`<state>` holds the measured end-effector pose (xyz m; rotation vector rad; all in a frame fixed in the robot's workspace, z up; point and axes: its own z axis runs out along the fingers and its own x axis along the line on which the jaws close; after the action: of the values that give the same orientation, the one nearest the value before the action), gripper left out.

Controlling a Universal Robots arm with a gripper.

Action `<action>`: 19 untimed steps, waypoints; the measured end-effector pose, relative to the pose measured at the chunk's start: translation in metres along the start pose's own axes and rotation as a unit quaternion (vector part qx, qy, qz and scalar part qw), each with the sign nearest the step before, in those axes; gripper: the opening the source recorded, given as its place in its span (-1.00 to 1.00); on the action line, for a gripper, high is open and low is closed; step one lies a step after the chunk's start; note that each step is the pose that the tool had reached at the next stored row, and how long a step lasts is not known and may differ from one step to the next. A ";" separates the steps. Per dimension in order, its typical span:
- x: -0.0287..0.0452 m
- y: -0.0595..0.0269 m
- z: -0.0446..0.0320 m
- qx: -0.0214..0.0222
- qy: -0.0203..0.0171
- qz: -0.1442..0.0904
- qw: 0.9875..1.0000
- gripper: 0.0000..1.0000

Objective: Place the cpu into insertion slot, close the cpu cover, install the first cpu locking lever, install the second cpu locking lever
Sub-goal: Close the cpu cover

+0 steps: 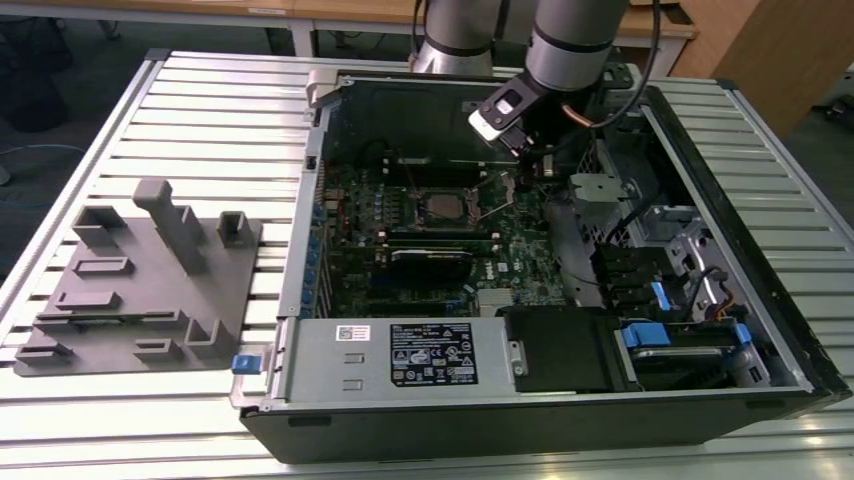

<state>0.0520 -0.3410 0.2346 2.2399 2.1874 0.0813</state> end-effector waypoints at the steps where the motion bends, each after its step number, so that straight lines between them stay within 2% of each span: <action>1: 0.0000 -0.0009 0.0000 0.000 0.000 0.000 1.000 -0.79; 10: -0.0002 -0.0107 -0.0005 -0.001 0.000 0.000 1.000 -0.79; 19: -0.0007 -0.0319 -0.0014 -0.004 0.001 0.000 1.000 -0.79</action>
<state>0.0201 -0.3410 0.2346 2.2372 2.1830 0.0930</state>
